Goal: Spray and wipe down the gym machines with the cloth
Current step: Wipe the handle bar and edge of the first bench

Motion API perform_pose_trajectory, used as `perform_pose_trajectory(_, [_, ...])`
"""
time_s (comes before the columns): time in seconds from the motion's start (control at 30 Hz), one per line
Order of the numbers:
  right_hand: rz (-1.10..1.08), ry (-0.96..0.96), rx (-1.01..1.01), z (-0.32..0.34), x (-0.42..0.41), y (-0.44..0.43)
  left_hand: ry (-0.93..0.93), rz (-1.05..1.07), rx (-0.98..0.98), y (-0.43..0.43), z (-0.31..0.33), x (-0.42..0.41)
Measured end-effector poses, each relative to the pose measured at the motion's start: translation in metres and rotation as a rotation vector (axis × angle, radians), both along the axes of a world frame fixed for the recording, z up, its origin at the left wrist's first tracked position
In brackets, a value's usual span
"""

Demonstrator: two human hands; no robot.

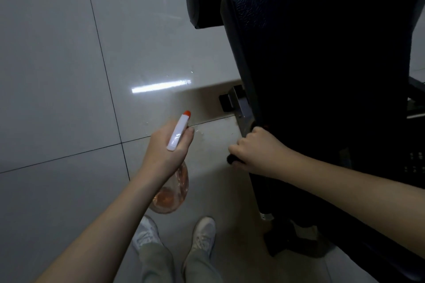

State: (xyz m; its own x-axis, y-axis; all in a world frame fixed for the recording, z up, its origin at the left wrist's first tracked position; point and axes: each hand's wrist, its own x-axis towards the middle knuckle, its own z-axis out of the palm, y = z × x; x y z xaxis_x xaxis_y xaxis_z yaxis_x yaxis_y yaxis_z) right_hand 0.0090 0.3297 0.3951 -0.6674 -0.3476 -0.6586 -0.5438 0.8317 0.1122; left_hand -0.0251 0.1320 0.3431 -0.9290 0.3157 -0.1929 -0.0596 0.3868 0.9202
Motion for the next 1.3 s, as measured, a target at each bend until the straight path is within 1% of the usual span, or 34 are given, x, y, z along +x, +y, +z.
perform_pose_trajectory(0.07, [-0.162, 0.001, -0.100, -0.005, 0.006, -0.016, 0.016, -0.008, -0.003, -0.003, -0.006, 0.003])
perform_pose_trajectory(0.17, [-0.514, -0.035, -0.188, -0.027, 0.003, -0.035, 0.034, -0.019, -0.041, -0.012, -0.021, 0.006])
perform_pose_trajectory(0.3, [-0.907, -0.111, -0.267, -0.079, -0.005, -0.056, 0.007, 0.024, -0.066, -0.033, -0.054, 0.012])
perform_pose_trajectory(0.37, [-1.082, -0.148, -0.343, -0.110, -0.003, -0.063, -0.021, 0.027, -0.114, -0.045, -0.074, 0.015])
perform_pose_trajectory(0.47, [-1.352, -0.261, -0.455, -0.152, 0.006, -0.072, -0.068, 0.023, -0.180, -0.062, -0.103, 0.020])
perform_pose_trajectory(0.57, [-1.574, -0.365, -0.565, -0.192, 0.015, -0.079, -0.114, 0.034, -0.238, -0.075, -0.137, 0.024])
perform_pose_trajectory(0.63, [-1.690, -0.418, -0.604, -0.222, 0.016, -0.085, -0.129, 0.037, -0.272, -0.084, -0.166, 0.023])
perform_pose_trajectory(0.73, [-1.854, -0.450, -0.685, -0.260, 0.010, -0.095, -0.130, 0.026, -0.305, -0.094, -0.209, 0.020])
perform_pose_trajectory(0.83, [-1.939, -0.425, -0.802, -0.298, -0.006, -0.108, -0.115, 0.078, -0.355, -0.100, -0.247, 0.020])
perform_pose_trajectory(0.93, [-1.999, -0.334, -0.875, -0.325, -0.029, -0.117, -0.050, 0.075, -0.398, -0.101, -0.270, 0.015])
perform_pose_trajectory(1.03, [-2.036, -0.263, -0.842, -0.355, -0.048, -0.129, -0.017, 0.059, -0.437, -0.102, -0.292, 0.007])
perform_pose_trajectory(1.13, [-2.033, -0.231, -0.783, -0.378, -0.053, -0.136, -0.050, 0.088, -0.464, -0.102, -0.310, 0.003])
perform_pose_trajectory(1.23, [-1.938, -0.136, -0.745, -0.385, -0.050, -0.135, -0.040, 0.119, -0.484, -0.100, -0.324, 0.000])
perform_pose_trajectory(1.3, [-1.881, -0.109, -0.762, -0.390, -0.046, -0.135, -0.022, 0.143, -0.494, -0.098, -0.333, 0.000])
